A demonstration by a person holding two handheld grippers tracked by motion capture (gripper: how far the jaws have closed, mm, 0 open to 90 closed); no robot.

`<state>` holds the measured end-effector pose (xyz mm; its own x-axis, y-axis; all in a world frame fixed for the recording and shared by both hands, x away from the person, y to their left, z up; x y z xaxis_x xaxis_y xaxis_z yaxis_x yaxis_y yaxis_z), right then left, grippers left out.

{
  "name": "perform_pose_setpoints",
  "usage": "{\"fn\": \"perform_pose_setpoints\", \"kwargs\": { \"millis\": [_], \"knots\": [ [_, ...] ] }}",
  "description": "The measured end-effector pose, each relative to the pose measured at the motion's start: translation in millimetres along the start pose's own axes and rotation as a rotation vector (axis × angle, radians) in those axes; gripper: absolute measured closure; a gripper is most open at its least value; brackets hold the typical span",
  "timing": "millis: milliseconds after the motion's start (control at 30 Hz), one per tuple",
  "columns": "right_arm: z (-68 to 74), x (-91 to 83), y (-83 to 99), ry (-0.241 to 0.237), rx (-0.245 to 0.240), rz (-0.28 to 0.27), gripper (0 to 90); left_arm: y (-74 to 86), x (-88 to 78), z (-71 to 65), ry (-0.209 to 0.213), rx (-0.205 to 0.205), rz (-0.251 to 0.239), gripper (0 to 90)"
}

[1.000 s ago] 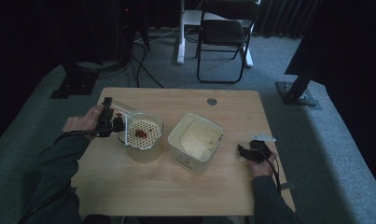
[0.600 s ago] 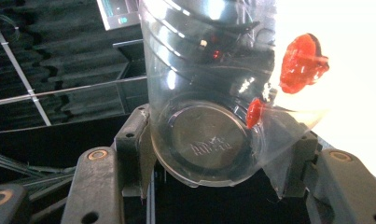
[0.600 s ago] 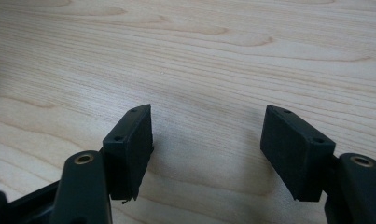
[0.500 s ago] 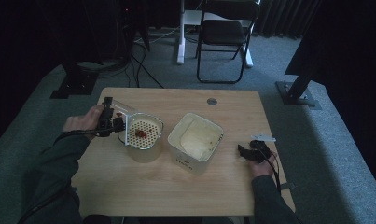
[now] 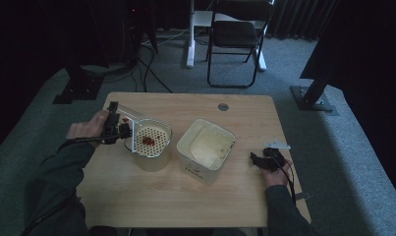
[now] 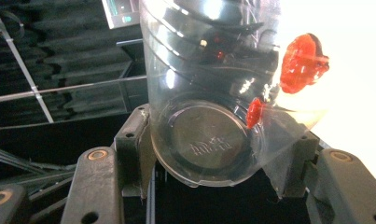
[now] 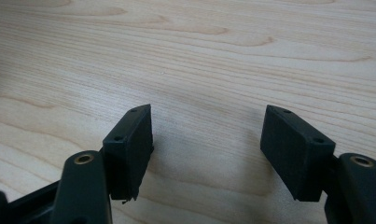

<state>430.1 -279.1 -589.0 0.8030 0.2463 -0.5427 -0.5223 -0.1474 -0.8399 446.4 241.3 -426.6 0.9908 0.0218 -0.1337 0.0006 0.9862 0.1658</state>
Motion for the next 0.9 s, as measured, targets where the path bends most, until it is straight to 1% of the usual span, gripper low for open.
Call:
{"fn": "perform_pose_setpoints", "kwargs": {
  "millis": [33, 67, 100, 133, 167, 200, 233, 300, 333, 367, 400, 433, 500, 533, 567, 633, 667, 700, 767, 900],
  "knots": [
    [0.0, 0.0, 0.0, 0.000, 0.000, 0.000, 33.8, 0.0, -0.1, -0.5, -0.006, 0.006, 0.000, 42.5],
    [0.0, 0.0, 0.0, 0.000, 0.000, 0.000, 33.8, 0.1, -0.4, -1.4, -0.015, 0.036, 0.007, 42.4],
    [0.0, 0.0, 0.0, 0.000, 0.000, 0.000, 33.8, -0.1, -0.7, -3.2, -0.025, 0.079, 0.014, 42.4],
    [0.0, 0.0, 0.0, 0.000, 0.000, 0.000, 33.8, -1.1, -1.2, -4.3, -0.026, 0.095, 0.005, 42.5],
    [0.0, 0.0, 0.0, 0.000, 0.000, 0.000, 33.8, -1.7, -1.7, -4.6, -0.013, 0.075, -0.002, 42.4],
    [0.0, 0.0, 0.0, 0.000, 0.000, 0.000, 33.8, -0.9, -1.3, -4.5, -0.014, 0.061, 0.000, 42.4],
    [0.0, 0.0, 0.0, 0.000, 0.000, 0.000, 33.8, 0.4, -0.6, -4.4, -0.014, 0.055, 0.006, 42.4],
    [0.0, 0.0, 0.0, 0.000, 0.000, 0.000, 33.8, 1.2, -0.4, -4.3, -0.009, 0.025, 0.002, 42.4],
    [0.0, 0.0, 0.0, 0.000, 0.000, 0.000, 33.8, 1.3, -0.7, -4.0, -0.008, 0.022, 0.005, 42.4],
    [0.0, 0.0, 0.0, 0.000, 0.000, 0.000, 33.8, 0.9, -1.0, -4.0, -0.004, 0.007, 0.000, 42.4],
    [0.0, 0.0, 0.0, 0.000, 0.000, 0.000, 33.8, 0.4, -1.3, -4.0, 0.006, -0.030, -0.012, 42.4],
    [0.0, 0.0, 0.0, 0.000, 0.000, 0.000, 33.8, 0.4, -1.3, -4.0, 0.006, -0.030, -0.012, 42.4],
    [0.0, 0.0, 0.0, 0.000, 0.000, 0.000, 33.8, 0.5, -0.9, -3.3, 0.039, -0.164, -0.032, 42.4],
    [0.0, 0.0, 0.0, 0.000, 0.000, 0.000, 33.8, 0.8, -1.0, -2.2, 0.071, -0.222, -0.040, 42.4],
    [0.0, 0.0, 0.0, 0.000, 0.000, 0.000, 33.8, 0.4, -1.1, -1.9, 0.103, -0.295, -0.054, 42.3],
    [0.0, 0.0, 0.0, 0.000, 0.000, 0.000, 33.8, -0.9, -1.5, -1.6, 0.160, -0.420, -0.080, 42.3],
    [0.1, 0.0, 0.0, 0.000, 0.000, 0.000, 33.8, -2.1, -1.6, -0.7, 0.192, -0.504, -0.104, 42.3],
    [0.0, 0.0, 0.0, 0.000, 0.000, 0.000, 33.8, -2.4, -1.8, 0.3, 0.209, -0.553, -0.115, 42.3],
    [0.1, 0.0, 0.0, 0.000, 0.000, 0.000, 33.8, -4.3, -1.0, 2.9, 0.250, -0.709, -0.158, 42.3],
    [0.0, 0.0, 0.0, 0.000, 0.000, 0.000, 33.8, -6.9, 0.8, 10.5, 0.340, -0.958, -0.231, 42.2]
  ]
}}
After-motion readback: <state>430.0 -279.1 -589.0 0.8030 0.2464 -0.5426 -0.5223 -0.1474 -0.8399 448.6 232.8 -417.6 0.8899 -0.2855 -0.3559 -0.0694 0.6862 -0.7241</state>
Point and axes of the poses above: each handheld gripper's, and its own axes: x roughly forward along the jaws, y roughly out of its underside, z roughly to its left, the point moved 6 cm from there along x, roughly forward along the jaws, and after that the axes turned 9 degrees about -z, right-handed, at the moved point
